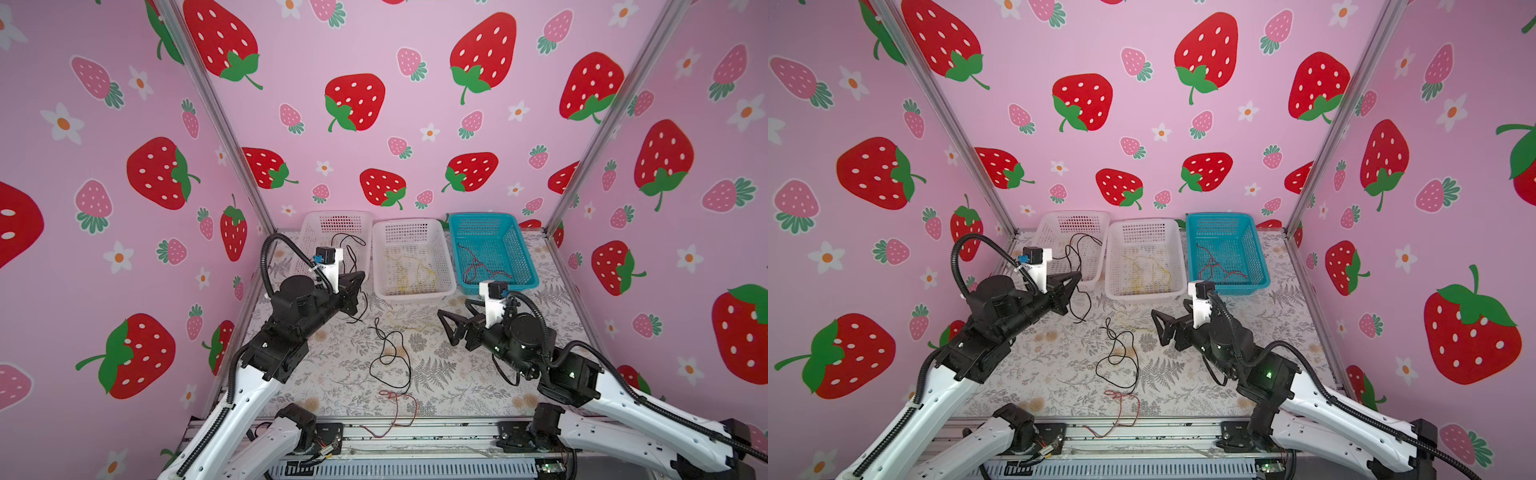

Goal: Untangle the cables
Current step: 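Carry the black wire to the farthest white basket while the right draws back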

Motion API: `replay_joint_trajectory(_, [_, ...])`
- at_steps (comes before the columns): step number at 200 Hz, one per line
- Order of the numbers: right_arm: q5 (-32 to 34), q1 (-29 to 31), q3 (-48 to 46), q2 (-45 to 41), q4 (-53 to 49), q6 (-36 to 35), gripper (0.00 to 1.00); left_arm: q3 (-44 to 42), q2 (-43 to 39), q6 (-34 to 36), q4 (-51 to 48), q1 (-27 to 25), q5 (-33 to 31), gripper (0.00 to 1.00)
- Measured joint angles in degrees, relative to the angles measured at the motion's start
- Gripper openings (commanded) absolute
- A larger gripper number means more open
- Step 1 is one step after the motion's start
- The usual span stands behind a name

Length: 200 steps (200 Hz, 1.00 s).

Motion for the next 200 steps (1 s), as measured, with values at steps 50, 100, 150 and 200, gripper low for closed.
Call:
replay_joint_trajectory(50, [10.01, 0.0, -5.22, -10.49, -3.3, -4.59, 0.99, 8.33, 10.21, -1.03, 0.68, 8.5, 1.18, 0.0])
replay_joint_trajectory(100, [17.94, -0.02, -5.53, -20.68, -6.62, -11.63, 0.99, 16.02, 18.82, -0.92, 2.03, 11.39, 1.57, 0.0])
replay_joint_trajectory(150, [20.59, -0.07, -14.78, -32.0, -6.03, -13.75, 0.99, 20.24, 26.36, 0.48, 3.02, 14.71, 1.53, 0.0])
replay_joint_trajectory(200, [20.55, -0.07, -18.43, -35.85, -4.83, -15.72, 0.99, 24.37, 34.05, 2.43, 3.39, 16.9, 1.46, 0.0])
